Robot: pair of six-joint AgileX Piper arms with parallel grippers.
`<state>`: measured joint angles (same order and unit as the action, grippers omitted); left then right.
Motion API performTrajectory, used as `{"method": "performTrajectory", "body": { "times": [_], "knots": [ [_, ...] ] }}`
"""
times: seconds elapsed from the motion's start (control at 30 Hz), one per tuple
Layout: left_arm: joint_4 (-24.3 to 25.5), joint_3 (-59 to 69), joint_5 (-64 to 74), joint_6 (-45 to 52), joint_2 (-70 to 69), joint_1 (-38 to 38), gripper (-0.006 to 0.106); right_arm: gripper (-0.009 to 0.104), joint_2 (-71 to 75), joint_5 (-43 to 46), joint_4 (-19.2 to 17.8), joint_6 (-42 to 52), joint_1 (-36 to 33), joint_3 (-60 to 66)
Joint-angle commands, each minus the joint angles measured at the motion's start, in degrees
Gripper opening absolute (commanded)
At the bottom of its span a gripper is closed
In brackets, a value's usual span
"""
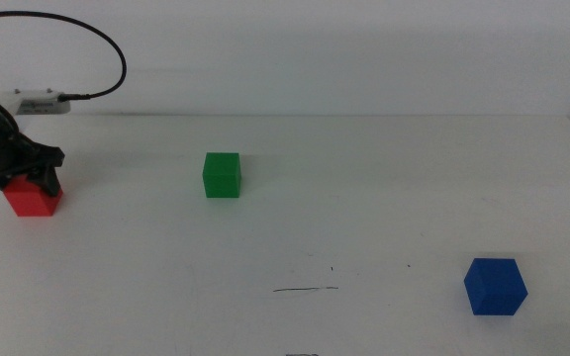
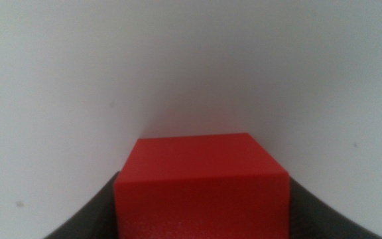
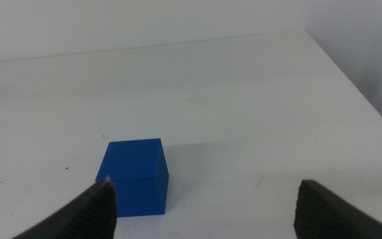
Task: Stack red cubes first, then green, then blue cubes in a specific spot.
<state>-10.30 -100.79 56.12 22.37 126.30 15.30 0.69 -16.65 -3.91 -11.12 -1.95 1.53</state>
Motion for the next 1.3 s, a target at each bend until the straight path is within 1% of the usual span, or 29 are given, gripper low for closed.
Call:
{"method": "performTrajectory", "body": {
  "times": [0.0,0.03,0.07,0.17,0.3,0.43,0.5,0.63,0.8,0.97,1.07,1.27],
  "knots": [
    [-1.08,-1.74,2.78,-1.08,-4.34,0.05,0.007,0.071,0.82,4.26,-0.76,0.61,0.33,-0.56],
    [-1.35,-1.74,3.76,-1.08,-4.91,0.05,0.001,0.071,0.82,4.26,-0.76,0.61,0.33,-0.56],
    [-1.74,-1.74,4.51,-1.08,-5.41,0.05,-0.002,0.071,0.82,4.26,-0.76,0.61,0.33,-0.56],
    [-2.42,-1.51,8.63,-1.40,-8.29,-0.42,-0.001,0.071,0.82,4.26,-0.76,0.61,0.33,-0.56],
    [-0.72,3.10,10.10,-6.28,-14.65,-2.73,-0.001,0.071,0.82,4.26,-0.76,0.61,0.33,-0.56],
    [2.42,11.10,6.62,-13.20,-23.22,-7.53,-0.001,0.071,0.82,4.26,-0.76,0.61,0.33,-0.56],
    [3.64,14.16,7.28,-17.14,-27.11,-10.56,-0.001,0.071,0.82,4.26,-0.76,0.61,0.33,-0.56],
    [4.08,16.48,11.33,-27.32,-31.05,-18.55,-0.001,0.071,0.82,4.26,-0.76,0.61,0.33,-0.56],
    [6.29,16.36,10.94,-37.03,-30.84,-29.41,-0.001,0.071,0.82,4.26,-0.76,0.61,0.33,-0.56],
    [8.31,16.29,3.88,-48.48,-28.49,-40.59,-0.001,0.071,0.82,4.26,-0.76,0.61,0.33,-0.56],
    [9.78,16.29,-0.10,-53.47,-26.17,-46.04,-0.001,0.071,0.82,4.26,-0.76,0.61,0.33,-0.56],
    [10.30,16.02,-4.82,-54.57,-20.54,-51.08,-0.001,0.071,0.82,4.26,-0.76,0.61,0.33,-0.56]
  ]
}}
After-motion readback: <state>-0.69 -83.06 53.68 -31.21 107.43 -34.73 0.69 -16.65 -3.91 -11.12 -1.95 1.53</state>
